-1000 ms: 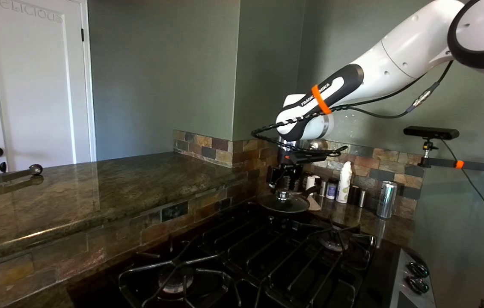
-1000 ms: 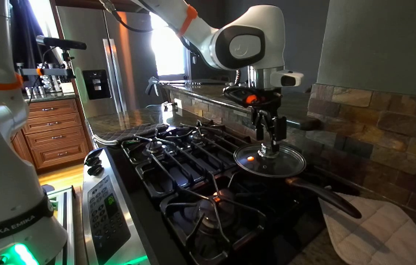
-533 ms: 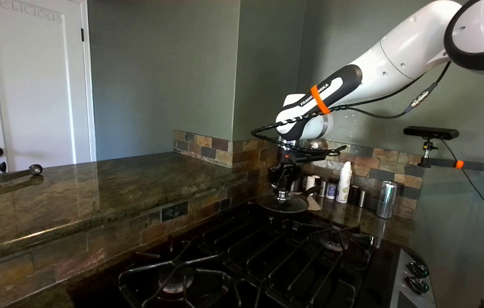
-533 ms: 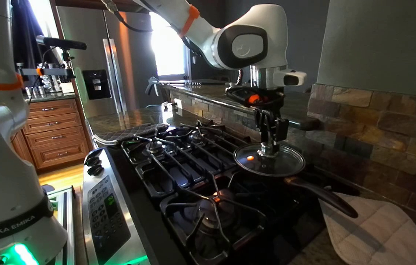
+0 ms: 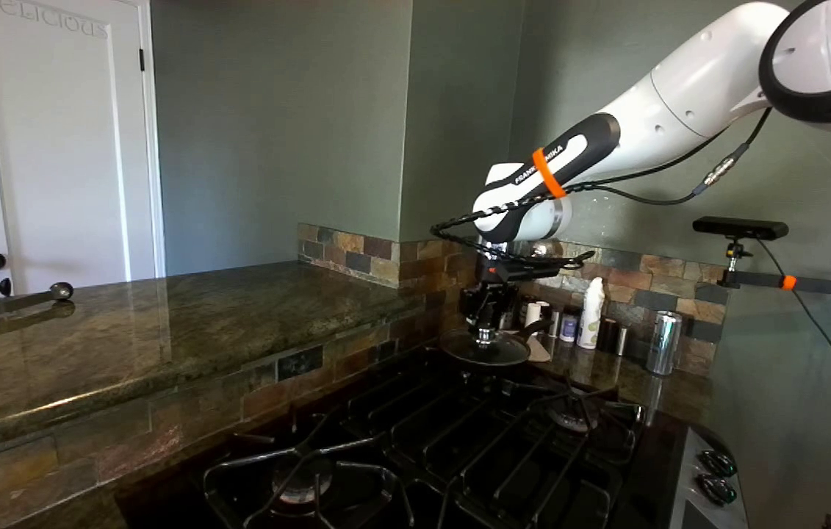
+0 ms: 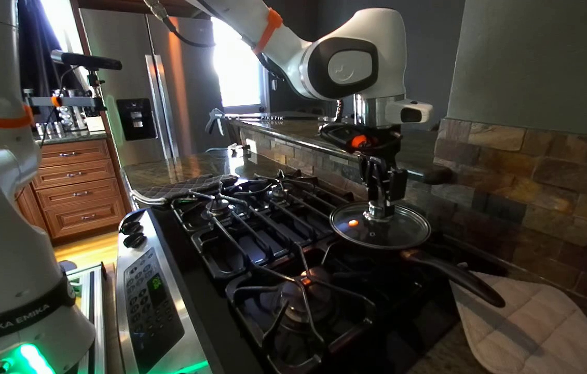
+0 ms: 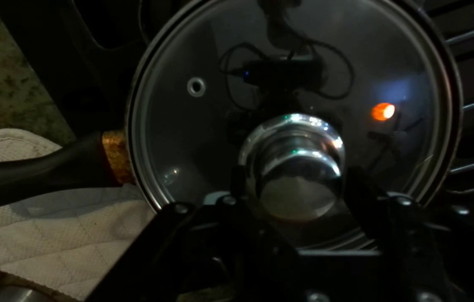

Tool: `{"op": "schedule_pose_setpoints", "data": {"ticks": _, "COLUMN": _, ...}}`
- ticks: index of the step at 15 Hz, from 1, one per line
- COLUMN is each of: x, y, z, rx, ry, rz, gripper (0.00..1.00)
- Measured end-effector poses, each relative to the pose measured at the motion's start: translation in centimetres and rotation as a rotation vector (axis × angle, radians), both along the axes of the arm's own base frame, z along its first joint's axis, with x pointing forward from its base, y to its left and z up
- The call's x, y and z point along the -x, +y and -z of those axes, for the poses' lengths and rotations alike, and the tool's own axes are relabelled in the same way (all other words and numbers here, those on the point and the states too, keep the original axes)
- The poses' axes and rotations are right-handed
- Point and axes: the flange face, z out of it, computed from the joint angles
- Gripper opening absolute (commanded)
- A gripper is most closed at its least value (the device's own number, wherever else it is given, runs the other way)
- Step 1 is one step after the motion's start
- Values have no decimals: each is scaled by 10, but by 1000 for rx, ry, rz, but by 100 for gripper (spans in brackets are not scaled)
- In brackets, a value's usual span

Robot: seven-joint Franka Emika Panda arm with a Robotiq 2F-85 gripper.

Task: Put the lid on the stove and then move the pan to the plate behind it

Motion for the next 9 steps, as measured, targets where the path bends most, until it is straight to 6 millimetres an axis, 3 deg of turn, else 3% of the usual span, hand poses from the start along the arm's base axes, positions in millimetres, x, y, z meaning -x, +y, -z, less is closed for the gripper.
{"op": "schedule_pose_setpoints", "data": {"ticks": 2, "x": 0, "y": 0, "z": 0, "rx": 0, "ry": 1, "rz": 0, "gripper": 23}}
{"op": "schedule_pose_setpoints", "data": {"ticks": 9, "x": 0, "y": 0, "z": 0, "rx": -1, "ry": -1, "rz": 1, "gripper": 23}}
